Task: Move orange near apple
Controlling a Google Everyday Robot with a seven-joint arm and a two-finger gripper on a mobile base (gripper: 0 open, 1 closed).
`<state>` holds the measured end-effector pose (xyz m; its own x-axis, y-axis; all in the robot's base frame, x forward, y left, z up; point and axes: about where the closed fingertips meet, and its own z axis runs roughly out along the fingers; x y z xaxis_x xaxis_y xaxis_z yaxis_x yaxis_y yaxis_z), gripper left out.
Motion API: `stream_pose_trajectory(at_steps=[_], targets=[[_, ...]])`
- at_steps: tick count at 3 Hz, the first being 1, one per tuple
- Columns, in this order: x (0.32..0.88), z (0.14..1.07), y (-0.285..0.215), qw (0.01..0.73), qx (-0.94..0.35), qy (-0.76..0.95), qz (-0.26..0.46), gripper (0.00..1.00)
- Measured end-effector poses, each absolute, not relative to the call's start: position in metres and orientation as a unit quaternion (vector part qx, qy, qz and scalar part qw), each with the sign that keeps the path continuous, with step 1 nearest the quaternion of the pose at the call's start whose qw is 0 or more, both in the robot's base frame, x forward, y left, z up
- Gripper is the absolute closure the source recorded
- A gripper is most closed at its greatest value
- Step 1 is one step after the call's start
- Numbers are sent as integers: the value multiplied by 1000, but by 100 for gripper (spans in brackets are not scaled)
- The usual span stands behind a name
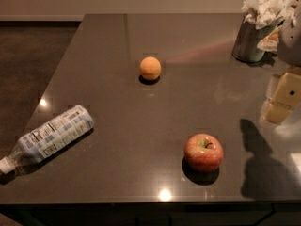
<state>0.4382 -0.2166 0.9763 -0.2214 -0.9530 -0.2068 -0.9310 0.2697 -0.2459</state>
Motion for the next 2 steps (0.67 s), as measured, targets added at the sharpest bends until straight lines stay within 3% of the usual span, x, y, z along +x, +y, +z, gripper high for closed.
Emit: stream_pose_trajectory(at_steps=[2], targets=[[453,974,-211,171,-585,792,-18,0]])
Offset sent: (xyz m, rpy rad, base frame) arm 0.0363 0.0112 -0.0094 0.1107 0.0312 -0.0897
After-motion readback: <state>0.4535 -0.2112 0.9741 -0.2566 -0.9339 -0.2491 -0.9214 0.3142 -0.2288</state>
